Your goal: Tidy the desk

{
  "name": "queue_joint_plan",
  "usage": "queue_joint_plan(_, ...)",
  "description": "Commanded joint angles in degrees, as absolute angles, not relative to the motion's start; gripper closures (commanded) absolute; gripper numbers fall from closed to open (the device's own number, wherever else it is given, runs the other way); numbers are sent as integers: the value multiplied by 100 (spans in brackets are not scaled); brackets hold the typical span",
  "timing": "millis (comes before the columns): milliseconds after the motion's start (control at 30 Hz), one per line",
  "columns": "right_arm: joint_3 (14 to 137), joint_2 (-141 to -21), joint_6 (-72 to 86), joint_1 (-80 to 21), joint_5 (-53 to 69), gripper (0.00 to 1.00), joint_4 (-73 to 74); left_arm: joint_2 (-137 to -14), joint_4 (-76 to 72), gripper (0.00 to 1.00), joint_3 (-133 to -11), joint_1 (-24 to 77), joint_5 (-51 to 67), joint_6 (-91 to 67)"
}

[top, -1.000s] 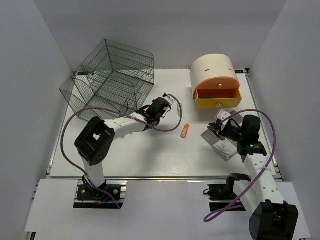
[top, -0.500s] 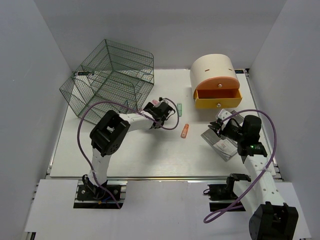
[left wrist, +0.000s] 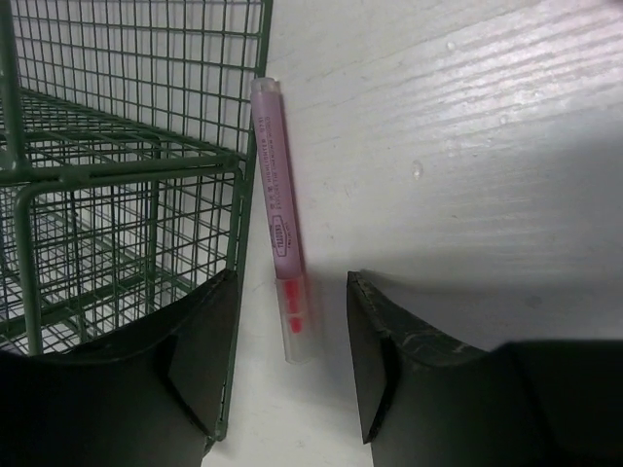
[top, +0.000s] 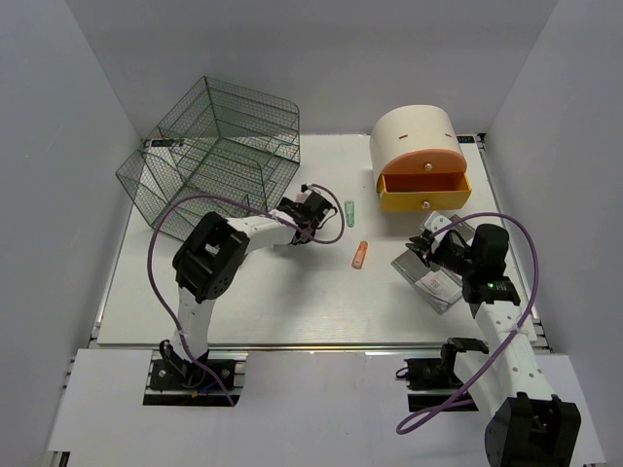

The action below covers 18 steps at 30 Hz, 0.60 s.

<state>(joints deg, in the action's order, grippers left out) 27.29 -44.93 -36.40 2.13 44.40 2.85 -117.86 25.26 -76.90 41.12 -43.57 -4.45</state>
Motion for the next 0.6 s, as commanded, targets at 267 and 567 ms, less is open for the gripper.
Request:
queue_joint_plan(267,2707,-4377,-3595,220,4395,75,70,-11760,2926,47,-7805,3806,-3244,-1028)
queue_joint_plan(567,2716,-4359,-3603,220,4395,75,70,-11610,2953,54,-7603,3753,-2357,-1230)
